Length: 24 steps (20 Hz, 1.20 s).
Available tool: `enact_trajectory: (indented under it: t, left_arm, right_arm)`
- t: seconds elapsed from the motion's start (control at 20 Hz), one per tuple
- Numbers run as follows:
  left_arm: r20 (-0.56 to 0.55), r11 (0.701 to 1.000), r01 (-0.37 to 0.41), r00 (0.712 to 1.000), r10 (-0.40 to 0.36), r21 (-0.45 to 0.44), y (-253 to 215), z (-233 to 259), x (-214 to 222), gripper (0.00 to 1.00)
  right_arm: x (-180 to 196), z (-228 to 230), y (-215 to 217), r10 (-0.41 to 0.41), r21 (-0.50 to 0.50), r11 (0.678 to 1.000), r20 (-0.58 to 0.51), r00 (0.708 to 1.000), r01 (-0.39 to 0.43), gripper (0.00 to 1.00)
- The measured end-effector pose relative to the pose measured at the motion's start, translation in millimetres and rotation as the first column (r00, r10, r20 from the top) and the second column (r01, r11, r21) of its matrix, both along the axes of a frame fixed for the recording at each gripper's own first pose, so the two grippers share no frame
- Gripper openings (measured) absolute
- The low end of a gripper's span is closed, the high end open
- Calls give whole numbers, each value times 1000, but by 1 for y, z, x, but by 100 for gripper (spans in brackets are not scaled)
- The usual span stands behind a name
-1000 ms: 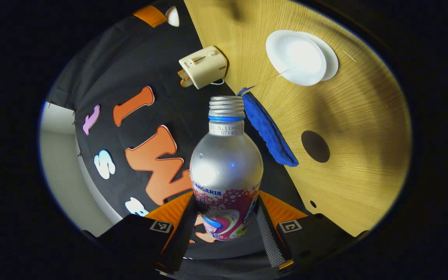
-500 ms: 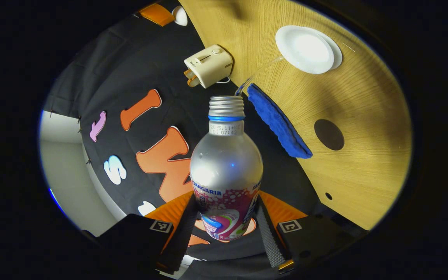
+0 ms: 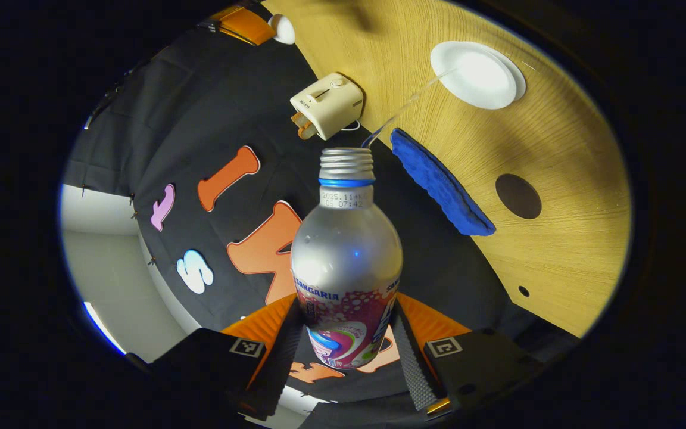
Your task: Open the teacup lid with one hand, grasp the water bottle and pour water into the teacup with the other hand; after pouring, place the water bottle on the coaster and then close the teacup lid.
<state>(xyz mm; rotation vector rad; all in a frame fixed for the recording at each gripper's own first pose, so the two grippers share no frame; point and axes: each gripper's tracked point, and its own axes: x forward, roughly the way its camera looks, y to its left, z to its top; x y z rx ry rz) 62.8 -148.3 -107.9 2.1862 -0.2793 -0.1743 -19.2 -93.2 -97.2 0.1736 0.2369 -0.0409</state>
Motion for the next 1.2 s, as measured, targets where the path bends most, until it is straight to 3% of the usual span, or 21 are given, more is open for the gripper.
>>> enact_trajectory:
  t: [0.2,0.55,0.6,0.7,0.75,0.9,0.95,1.0,1.1,1.2]
  left_arm:
    - [-30,1000,14,999,-13,27,-5,-19,-3,81]
    - [-68,998,24,997,-21,52,-6,-60,3,87]
    - [-74,998,30,997,-26,53,-8,-65,3,81]
    - [-82,998,38,996,-34,49,-10,-71,3,84]
    - [-86,999,39,996,-36,35,-10,-72,3,80]
    - [-98,997,41,994,-46,-58,-9,-68,6,87]
    - [-97,993,38,994,-49,-115,-6,-64,7,83]
    - [-100,983,26,994,-45,-183,-3,-58,8,87]
    - [-88,945,4,995,-35,-327,7,-40,10,83]
    - [-88,875,-26,996,-19,-484,23,-24,12,83]
  right_arm:
    - [1,1,2,0,5,1000,0,1000,0,19]
    - [-1,-1,5,3,4,1000,-4,1000,-3,19]
    - [-1,-1,6,4,6,1000,-6,1000,-4,19]
    - [-1,-3,7,3,5,1000,-11,1000,-3,19]
    - [-1,-2,7,1,4,1000,-10,1000,-1,19]
    - [-2,-2,8,0,5,1000,-13,1000,0,19]
    - [-2,-2,8,0,7,1000,-14,1000,0,19]
    - [0,-1,8,-5,11,1000,-14,1000,5,19]
    - [0,-1,11,-3,17,1000,-18,1000,3,19]
    - [1,-1,18,7,17,1000,-17,1000,-7,19]
